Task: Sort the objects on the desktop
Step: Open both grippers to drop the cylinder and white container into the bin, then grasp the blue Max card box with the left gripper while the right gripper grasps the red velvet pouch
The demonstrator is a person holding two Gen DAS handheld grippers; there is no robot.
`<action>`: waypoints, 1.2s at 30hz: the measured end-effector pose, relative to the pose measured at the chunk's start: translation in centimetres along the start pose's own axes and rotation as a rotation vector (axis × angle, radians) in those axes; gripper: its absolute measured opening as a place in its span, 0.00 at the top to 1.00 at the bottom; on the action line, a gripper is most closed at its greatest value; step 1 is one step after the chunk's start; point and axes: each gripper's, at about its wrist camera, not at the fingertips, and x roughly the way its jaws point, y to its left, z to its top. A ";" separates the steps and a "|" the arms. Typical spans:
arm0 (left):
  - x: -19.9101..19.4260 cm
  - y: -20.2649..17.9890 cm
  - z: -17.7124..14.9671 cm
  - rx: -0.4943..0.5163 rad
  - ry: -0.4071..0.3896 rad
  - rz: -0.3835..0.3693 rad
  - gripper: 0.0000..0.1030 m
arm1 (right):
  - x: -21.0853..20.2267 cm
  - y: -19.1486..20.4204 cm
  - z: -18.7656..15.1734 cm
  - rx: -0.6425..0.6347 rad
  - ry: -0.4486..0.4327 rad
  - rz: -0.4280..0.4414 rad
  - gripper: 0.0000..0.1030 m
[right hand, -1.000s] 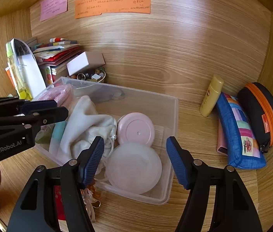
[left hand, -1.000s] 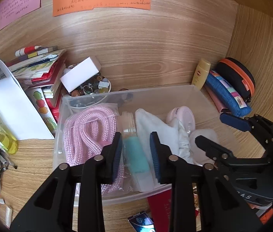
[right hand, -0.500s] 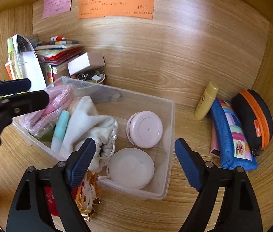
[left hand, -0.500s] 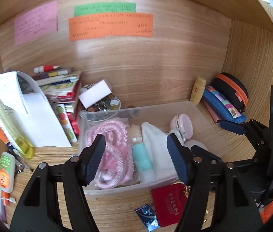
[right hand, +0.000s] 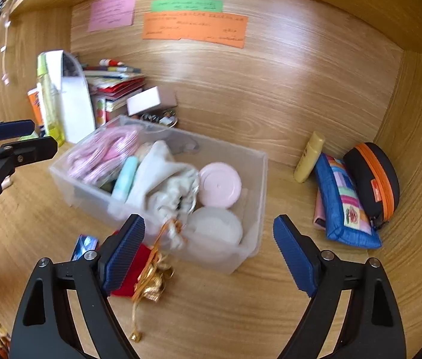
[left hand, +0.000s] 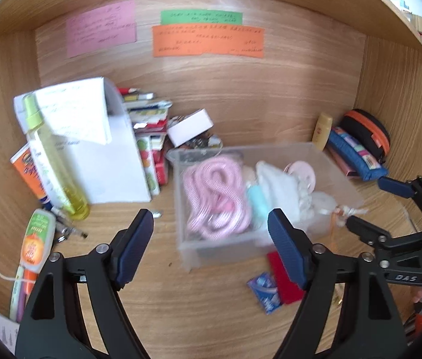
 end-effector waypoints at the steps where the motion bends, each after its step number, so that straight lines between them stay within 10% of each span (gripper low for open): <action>1: -0.1 0.3 -0.4 -0.001 0.006 0.010 0.24 | -0.2 0.3 -0.3 -0.002 0.003 0.006 0.16; 15: -0.1 3.2 -6.5 -0.012 0.132 0.058 0.23 | 0.7 6.9 -2.1 -0.032 0.071 0.242 0.16; 36: 2.3 -0.4 -8.0 0.126 0.232 -0.111 0.23 | 6.6 4.0 -3.9 0.039 0.277 0.132 0.18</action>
